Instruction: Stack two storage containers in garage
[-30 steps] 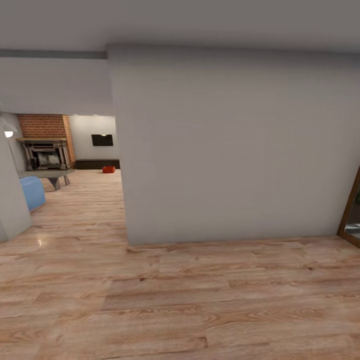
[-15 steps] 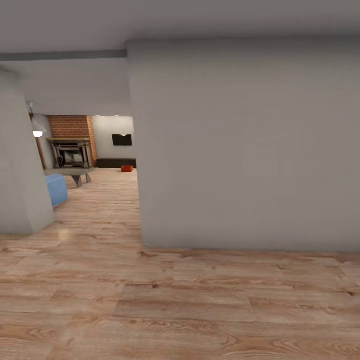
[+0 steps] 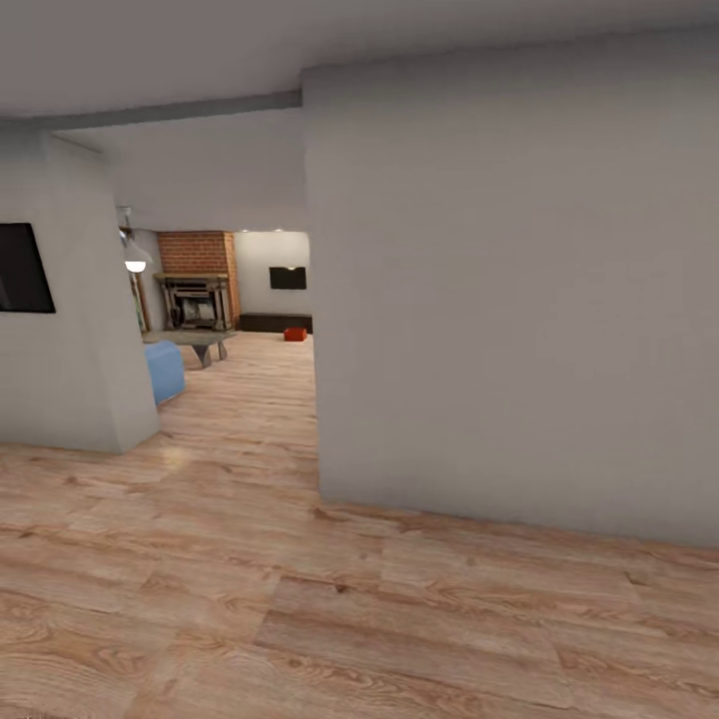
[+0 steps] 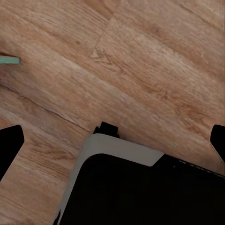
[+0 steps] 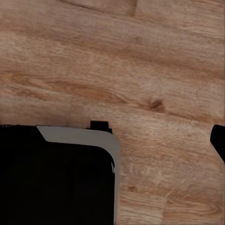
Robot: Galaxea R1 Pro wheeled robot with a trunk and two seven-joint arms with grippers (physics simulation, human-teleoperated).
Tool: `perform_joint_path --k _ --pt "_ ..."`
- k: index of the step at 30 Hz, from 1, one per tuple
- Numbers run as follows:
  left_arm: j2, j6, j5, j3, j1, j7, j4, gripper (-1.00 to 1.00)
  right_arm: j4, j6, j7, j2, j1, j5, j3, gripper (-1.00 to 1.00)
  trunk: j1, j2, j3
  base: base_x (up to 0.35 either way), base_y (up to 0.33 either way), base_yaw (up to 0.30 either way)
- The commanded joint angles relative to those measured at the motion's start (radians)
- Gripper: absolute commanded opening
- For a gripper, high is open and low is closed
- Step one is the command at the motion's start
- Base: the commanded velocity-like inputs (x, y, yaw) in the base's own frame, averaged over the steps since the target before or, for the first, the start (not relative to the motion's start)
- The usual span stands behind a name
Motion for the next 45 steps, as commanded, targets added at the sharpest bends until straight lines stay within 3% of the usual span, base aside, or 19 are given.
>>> perform_joint_path --k 1,12,45 --pt "0.0 -0.003 0.0 0.007 -0.001 0.001 0.001 1.0 0.003 -0.005 -0.001 0.0 -0.001 -0.007 0.008 1.0 0.001 -0.001 -0.002 0.322 0.0 0.207" --pt "0.0 -0.004 0.0 0.007 -0.001 0.001 0.001 1.0 0.003 -0.007 -0.004 0.004 -0.001 -0.009 0.006 1.0 0.001 -0.001 -0.002 0.322 0.0 0.081" --pt "0.0 -0.004 0.0 0.007 -0.001 0.001 0.001 1.0 0.003 -0.005 -0.002 0.001 -0.001 -0.007 0.007 1.0 0.001 -0.001 -0.017 0.322 0.0 0.253"
